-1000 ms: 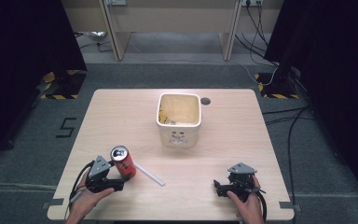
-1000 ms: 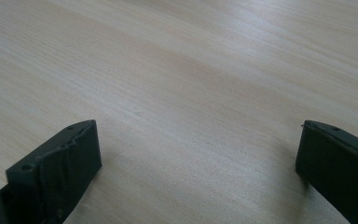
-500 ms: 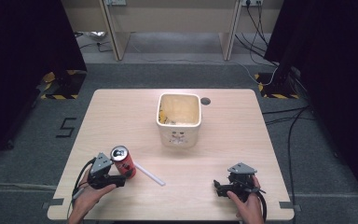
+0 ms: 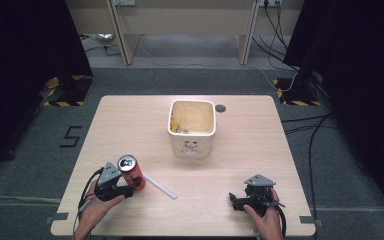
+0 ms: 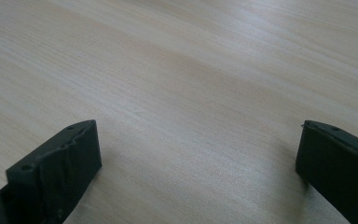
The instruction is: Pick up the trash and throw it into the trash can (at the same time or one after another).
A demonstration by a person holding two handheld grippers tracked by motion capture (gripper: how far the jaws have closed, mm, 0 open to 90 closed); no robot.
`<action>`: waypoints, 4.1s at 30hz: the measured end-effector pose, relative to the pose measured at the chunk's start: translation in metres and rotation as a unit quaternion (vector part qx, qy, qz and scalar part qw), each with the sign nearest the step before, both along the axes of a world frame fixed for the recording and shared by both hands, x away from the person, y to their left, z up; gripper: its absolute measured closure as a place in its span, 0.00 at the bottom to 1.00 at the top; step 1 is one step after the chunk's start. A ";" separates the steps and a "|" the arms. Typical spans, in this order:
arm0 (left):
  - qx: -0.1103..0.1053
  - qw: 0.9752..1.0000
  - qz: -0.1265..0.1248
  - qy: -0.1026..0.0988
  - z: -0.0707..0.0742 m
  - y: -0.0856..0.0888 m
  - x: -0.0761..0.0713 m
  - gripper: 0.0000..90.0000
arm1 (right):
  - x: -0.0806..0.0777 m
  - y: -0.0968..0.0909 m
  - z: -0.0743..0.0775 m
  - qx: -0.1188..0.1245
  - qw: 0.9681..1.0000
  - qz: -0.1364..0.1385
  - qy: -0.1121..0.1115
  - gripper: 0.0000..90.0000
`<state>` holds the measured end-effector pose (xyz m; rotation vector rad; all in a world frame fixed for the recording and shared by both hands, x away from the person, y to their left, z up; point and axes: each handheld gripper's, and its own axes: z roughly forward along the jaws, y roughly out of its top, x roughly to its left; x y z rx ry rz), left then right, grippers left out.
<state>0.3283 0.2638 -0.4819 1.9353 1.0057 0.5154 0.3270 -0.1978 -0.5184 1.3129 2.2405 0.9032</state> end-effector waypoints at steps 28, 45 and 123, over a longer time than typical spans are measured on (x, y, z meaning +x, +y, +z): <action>-0.019 0.999 -0.043 0.014 0.043 -0.009 0.023 0.38 | 0.000 0.000 0.000 0.000 1.000 0.000 -0.001 0.00; -0.020 0.999 -0.050 0.002 0.062 -0.022 0.044 0.38 | 0.000 0.000 0.000 0.000 1.000 0.000 0.000 0.00; -0.047 0.996 -0.075 -0.018 0.155 -0.089 0.138 0.38 | 0.000 0.000 0.000 -0.001 1.000 0.004 0.001 0.00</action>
